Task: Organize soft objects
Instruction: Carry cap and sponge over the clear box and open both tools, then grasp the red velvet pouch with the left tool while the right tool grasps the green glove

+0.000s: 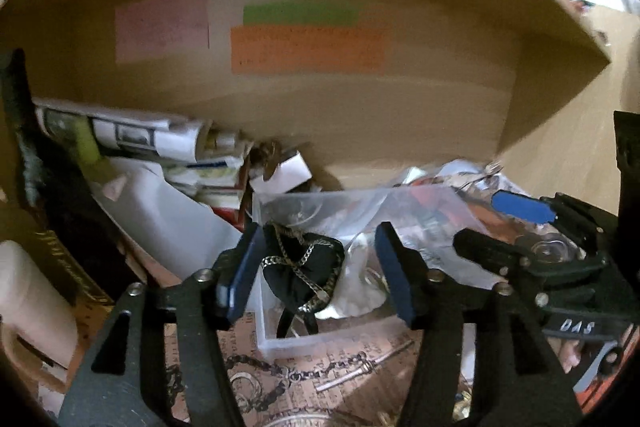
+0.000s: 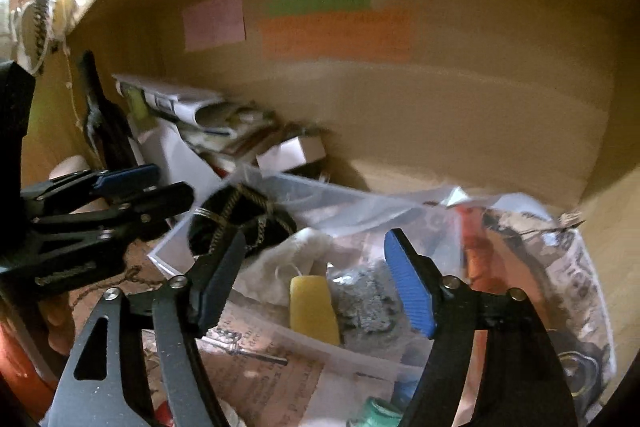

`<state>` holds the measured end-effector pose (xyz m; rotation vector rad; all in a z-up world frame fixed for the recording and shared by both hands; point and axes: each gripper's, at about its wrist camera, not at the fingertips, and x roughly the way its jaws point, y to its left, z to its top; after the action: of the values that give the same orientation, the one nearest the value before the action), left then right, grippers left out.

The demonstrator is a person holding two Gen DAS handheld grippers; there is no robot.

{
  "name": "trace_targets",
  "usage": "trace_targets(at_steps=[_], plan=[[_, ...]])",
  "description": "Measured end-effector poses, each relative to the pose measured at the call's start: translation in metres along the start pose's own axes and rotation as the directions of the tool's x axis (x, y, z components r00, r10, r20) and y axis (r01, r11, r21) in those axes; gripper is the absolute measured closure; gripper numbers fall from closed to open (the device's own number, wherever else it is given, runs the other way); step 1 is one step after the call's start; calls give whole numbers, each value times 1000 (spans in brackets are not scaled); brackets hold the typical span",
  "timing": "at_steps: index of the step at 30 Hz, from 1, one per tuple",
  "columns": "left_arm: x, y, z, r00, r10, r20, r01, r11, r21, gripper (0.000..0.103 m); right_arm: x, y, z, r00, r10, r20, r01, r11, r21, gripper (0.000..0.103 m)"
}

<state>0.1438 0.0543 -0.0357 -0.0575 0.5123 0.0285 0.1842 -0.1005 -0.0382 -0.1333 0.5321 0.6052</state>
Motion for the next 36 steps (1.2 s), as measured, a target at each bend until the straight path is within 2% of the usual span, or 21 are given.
trace_targets(at_steps=[2,5,10,18,26,28,31,35,36], plan=[[-13,-3,-2,1000,-10,19,9,1000,15,34,-15,-1,-1,1000,-5,29,5,1000,-1,30],[-31,-8,-8,999,-31,36,29,999,30,27,-33,-1,-5,998,-2,58,1,1000,7,29],[-47,-16,-26,997,-73,13,73,997,39,16,-55,-3,-21,997,-27,77,26,1000,15,27],[-41,-26,-68,987,-118,-112,120,993,5,16,-70,-13,-63,997,-72,12,71,996,56,27],[-25,-38,-110,954,-166,-249,162,986,-40,16,-60,-18,-113,990,-75,-121,89,990,107,27],[-22,-41,-119,945,-178,-274,171,984,-50,16,-57,-19,-123,987,-69,-147,87,989,119,27],[-18,-47,-129,940,-177,-290,171,984,-45,16,-50,-21,-137,981,-24,-191,54,987,152,27],[-10,-51,-141,927,-195,-320,183,981,-68,16,-43,-23,-145,976,-19,-217,57,983,172,27],[-9,-51,-143,926,-198,-322,184,980,-73,16,-42,-23,-146,976,-17,-219,57,983,176,32]])
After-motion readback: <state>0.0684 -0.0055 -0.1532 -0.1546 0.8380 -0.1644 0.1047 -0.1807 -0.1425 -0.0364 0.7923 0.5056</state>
